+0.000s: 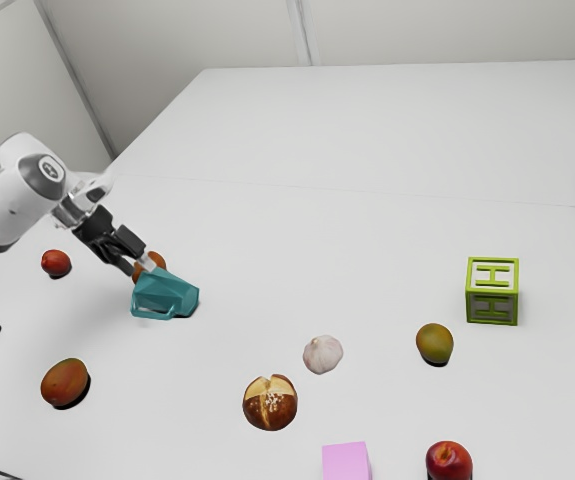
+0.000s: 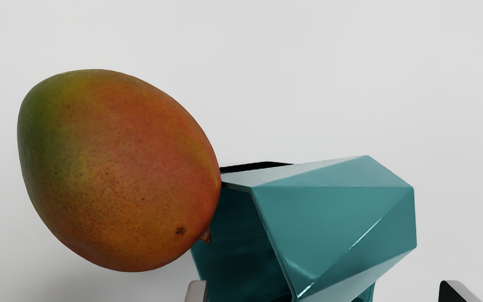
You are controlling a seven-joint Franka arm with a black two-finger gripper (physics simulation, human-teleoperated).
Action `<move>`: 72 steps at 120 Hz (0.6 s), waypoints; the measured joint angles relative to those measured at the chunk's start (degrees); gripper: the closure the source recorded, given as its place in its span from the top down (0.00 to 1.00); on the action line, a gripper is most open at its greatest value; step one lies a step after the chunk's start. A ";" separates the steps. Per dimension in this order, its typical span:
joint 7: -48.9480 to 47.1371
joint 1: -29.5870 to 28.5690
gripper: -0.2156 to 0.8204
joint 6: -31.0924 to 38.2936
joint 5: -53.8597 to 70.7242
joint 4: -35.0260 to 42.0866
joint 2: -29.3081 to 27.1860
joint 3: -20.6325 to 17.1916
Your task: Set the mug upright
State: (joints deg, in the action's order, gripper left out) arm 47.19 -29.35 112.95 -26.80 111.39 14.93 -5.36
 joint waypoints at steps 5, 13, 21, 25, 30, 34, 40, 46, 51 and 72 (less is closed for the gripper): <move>0.66 0.01 0.79 0.11 -0.50 0.00 0.35 0.00; 1.63 0.00 0.79 0.14 -1.32 -0.01 0.64 0.00; 2.50 -0.01 0.79 0.07 -2.01 -0.01 0.81 0.00; 2.90 -0.01 0.79 0.03 -2.33 -0.01 0.88 0.00; 3.37 -0.01 0.79 -0.08 -2.84 0.03 1.06 0.00; 3.72 -0.01 0.79 -0.27 -3.42 0.03 1.17 0.00; 4.21 -0.01 0.79 -0.70 -4.50 0.17 1.29 0.00; 4.64 -0.01 0.79 -1.26 -5.62 0.30 1.34 0.00; 4.90 0.02 0.79 -1.75 -6.36 0.37 1.31 0.00; 5.70 0.06 0.69 -3.59 -8.62 0.77 1.40 -0.26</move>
State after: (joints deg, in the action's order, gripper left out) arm 52.88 -29.30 109.36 -35.41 112.16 16.33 -5.62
